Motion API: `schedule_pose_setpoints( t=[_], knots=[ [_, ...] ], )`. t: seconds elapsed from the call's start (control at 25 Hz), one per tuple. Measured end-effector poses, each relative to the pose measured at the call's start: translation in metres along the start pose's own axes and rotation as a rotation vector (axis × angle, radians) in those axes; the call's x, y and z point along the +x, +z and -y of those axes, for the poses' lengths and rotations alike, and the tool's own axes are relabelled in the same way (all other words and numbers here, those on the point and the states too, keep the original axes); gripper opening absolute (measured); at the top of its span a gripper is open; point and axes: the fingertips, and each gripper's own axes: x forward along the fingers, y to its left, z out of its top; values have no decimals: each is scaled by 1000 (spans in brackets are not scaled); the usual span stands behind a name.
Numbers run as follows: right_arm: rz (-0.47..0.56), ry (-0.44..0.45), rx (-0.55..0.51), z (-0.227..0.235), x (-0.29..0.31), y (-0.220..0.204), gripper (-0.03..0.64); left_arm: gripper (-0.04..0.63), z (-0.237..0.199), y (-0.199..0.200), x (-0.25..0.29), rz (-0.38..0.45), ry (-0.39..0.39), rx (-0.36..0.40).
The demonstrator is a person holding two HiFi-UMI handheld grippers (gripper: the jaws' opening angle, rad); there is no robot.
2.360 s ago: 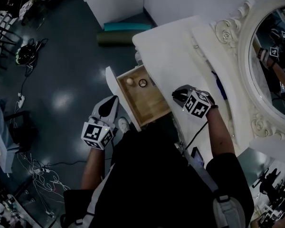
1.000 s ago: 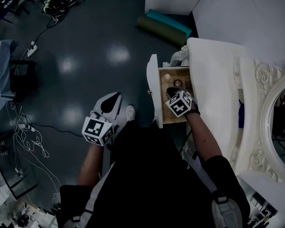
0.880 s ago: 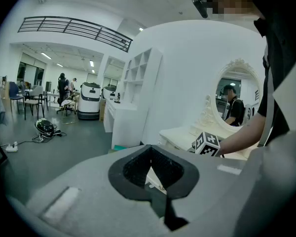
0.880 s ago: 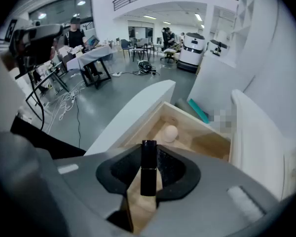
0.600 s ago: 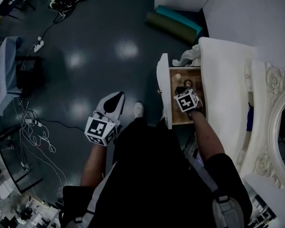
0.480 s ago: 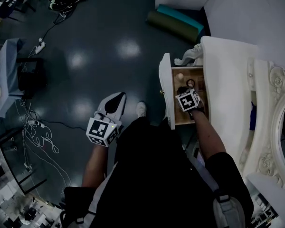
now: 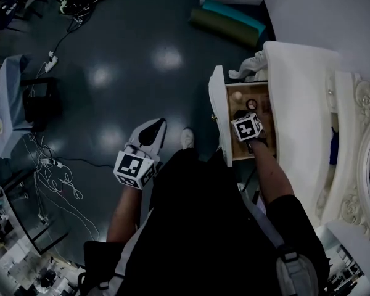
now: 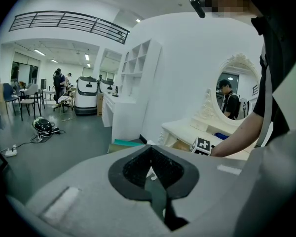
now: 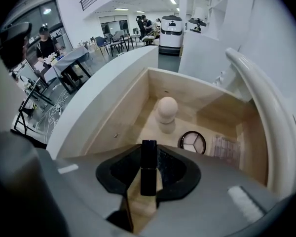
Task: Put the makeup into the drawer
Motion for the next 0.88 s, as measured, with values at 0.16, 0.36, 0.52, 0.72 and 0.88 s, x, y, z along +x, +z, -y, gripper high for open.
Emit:
schedule_pose_setpoints(
  t=[0.16,0.36,0.52,0.72,0.88],
  knots=[
    [-9,-3,17,5,5,-5,95,5,-3,-2,2,-7,-4,2],
    [-5,-6,39,7,7,-4,95,5,-9,-1,2,-17,-5,8],
    [-12,-8,48,6,10,-8,95,5,-12,-1,2,-26,-6,24],
    [-11,-16,59,11,15,-9,96,5,-13,1,4,-23,-5,24],
    [-14,-22,65,15,18,-11,97,5,-12,0,4,-28,-8,31]
  ],
)
